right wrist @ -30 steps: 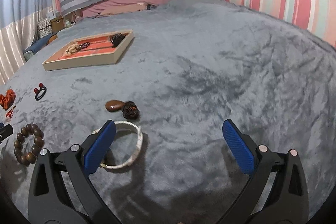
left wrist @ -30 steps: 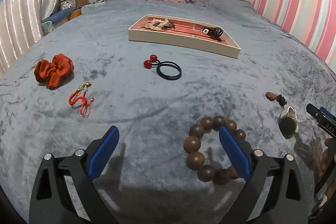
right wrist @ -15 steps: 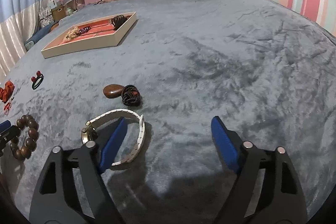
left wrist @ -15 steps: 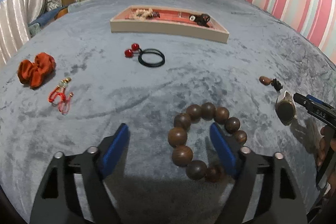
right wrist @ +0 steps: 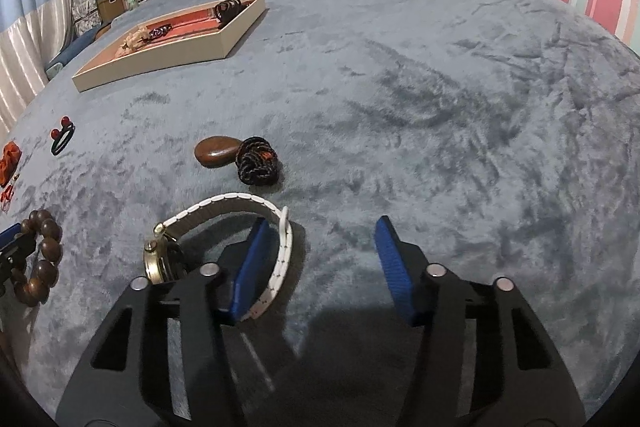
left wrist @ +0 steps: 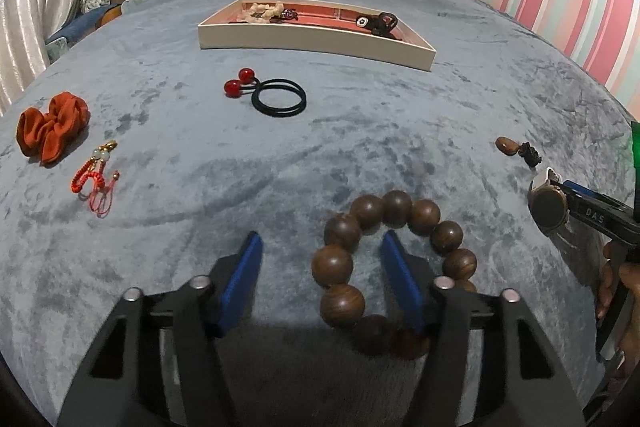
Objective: Organize jewelry
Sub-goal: 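Grasp the wooden bead bracelet with the left tool while the right tool grasps the white watch strap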
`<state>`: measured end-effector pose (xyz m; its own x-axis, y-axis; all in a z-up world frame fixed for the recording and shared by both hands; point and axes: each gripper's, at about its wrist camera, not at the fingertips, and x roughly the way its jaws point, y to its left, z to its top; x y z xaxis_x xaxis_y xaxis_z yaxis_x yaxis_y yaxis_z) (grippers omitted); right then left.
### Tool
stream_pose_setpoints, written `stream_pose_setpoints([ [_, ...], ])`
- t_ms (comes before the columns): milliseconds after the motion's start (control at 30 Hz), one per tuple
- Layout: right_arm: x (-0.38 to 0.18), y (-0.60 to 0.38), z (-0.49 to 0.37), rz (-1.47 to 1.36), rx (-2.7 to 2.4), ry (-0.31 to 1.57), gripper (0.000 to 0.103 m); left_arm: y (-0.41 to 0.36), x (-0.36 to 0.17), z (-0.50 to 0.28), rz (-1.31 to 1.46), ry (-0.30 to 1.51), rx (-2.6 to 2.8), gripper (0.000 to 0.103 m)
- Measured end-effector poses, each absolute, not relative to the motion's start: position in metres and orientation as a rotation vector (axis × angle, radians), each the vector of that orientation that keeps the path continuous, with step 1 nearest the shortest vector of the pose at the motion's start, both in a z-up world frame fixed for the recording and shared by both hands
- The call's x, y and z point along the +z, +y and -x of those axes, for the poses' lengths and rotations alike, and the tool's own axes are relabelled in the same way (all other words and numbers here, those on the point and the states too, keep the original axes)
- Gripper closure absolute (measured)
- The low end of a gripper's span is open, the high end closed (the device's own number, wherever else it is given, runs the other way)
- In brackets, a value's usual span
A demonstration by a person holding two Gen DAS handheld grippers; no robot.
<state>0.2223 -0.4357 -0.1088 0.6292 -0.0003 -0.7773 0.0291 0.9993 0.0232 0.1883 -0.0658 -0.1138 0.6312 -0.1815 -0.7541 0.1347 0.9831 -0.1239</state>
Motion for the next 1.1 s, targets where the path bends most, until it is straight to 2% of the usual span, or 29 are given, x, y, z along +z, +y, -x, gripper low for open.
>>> stream_pose_setpoints([
  [167, -0.111, -0.436, -0.229, -0.079, 0.001, 0.898, 0.056, -0.064, -0.115, -0.190, 0.070, 0.873, -0.179, 0.053],
  [333, -0.111, -0.432, -0.232, -0.083, 0.030, 0.898, 0.073, -0.066, -0.114, -0.189, 0.051, 0.871, -0.184, 0.066],
  [500, -0.111, -0.428, -0.232, -0.076, 0.057, 0.897, 0.084, -0.072, -0.114, -0.189, 0.019, 0.867, -0.200, 0.079],
  [633, -0.111, -0.427, -0.231, -0.082, 0.067, 0.899, 0.091, -0.075, -0.114, -0.189, 0.008, 0.865, -0.203, 0.079],
  [1100, -0.097, -0.414, -0.219, -0.028, 0.067, 0.821, 0.095, -0.075, -0.108, -0.187, 0.000, 0.831, -0.219, 0.081],
])
